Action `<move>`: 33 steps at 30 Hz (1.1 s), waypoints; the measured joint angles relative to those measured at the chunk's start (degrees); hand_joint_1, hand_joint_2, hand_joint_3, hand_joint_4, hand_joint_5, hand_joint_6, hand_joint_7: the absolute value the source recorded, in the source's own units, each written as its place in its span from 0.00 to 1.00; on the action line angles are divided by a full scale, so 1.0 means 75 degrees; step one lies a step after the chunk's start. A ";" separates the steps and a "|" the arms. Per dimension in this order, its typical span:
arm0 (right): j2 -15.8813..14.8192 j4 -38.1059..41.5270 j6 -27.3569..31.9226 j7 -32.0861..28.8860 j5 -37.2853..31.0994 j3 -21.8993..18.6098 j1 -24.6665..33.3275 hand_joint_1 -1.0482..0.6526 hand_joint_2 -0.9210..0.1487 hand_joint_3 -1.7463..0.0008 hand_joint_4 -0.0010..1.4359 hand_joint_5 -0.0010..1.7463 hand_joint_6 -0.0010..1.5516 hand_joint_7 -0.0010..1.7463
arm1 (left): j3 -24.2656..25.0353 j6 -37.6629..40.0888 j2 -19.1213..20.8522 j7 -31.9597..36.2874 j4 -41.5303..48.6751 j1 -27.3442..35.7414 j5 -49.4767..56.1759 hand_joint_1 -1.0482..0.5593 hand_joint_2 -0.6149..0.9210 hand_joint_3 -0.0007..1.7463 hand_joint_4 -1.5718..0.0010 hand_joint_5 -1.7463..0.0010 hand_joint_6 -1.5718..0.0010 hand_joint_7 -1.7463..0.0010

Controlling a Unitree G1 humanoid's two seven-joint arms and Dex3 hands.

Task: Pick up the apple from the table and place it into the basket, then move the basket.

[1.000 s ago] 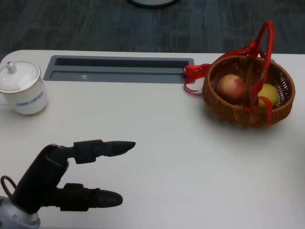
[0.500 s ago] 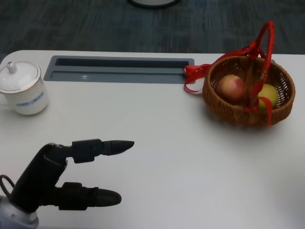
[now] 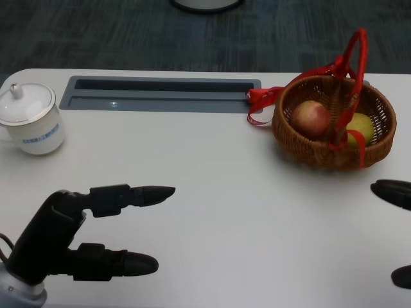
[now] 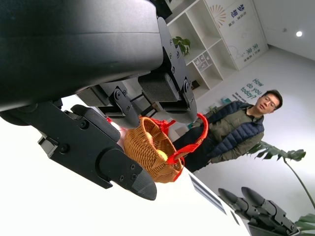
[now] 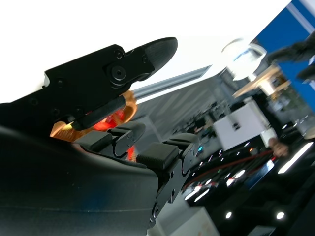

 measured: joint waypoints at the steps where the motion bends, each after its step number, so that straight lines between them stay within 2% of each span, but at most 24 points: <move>1: 0.0071 -0.0058 -0.0003 0.0086 0.0006 0.0077 -0.0009 0.28 0.19 1.00 0.44 0.01 0.38 0.00 | -0.0001 0.0000 0.0002 0.0000 -0.0001 -0.0001 -0.0005 0.40 0.84 0.00 0.43 1.00 0.48 1.00; 9: 0.0612 -0.0098 -0.0139 0.0587 -0.0050 0.0600 -0.0359 0.27 0.18 1.00 0.46 0.01 0.40 0.01 | -0.0012 -0.0001 0.0012 -0.0001 -0.0063 0.0081 -0.0036 0.40 0.84 0.00 0.43 1.00 0.48 1.00; 17: 0.1113 0.0030 -0.0032 0.1085 -0.0059 0.1291 -0.0838 0.29 0.16 1.00 0.44 0.00 0.38 0.00 | -0.0013 0.0000 0.0057 -0.0001 -0.0297 0.0159 -0.0040 0.41 0.84 0.00 0.42 1.00 0.48 1.00; 24: 0.1687 0.0671 0.0114 0.1349 -0.0104 0.1674 -0.1514 0.33 0.14 1.00 0.44 0.00 0.37 0.00 | -0.0013 0.0067 0.0072 -0.0001 -0.0467 0.0333 -0.0094 0.40 0.84 0.00 0.42 1.00 0.47 1.00; 33: 0.2461 0.2073 0.0060 0.1697 -0.0071 0.2026 -0.2554 0.39 0.16 1.00 0.44 0.00 0.38 0.00 | 0.0005 0.0095 0.0107 -0.0001 -0.0551 0.0431 -0.0126 0.40 0.84 0.00 0.42 1.00 0.48 1.00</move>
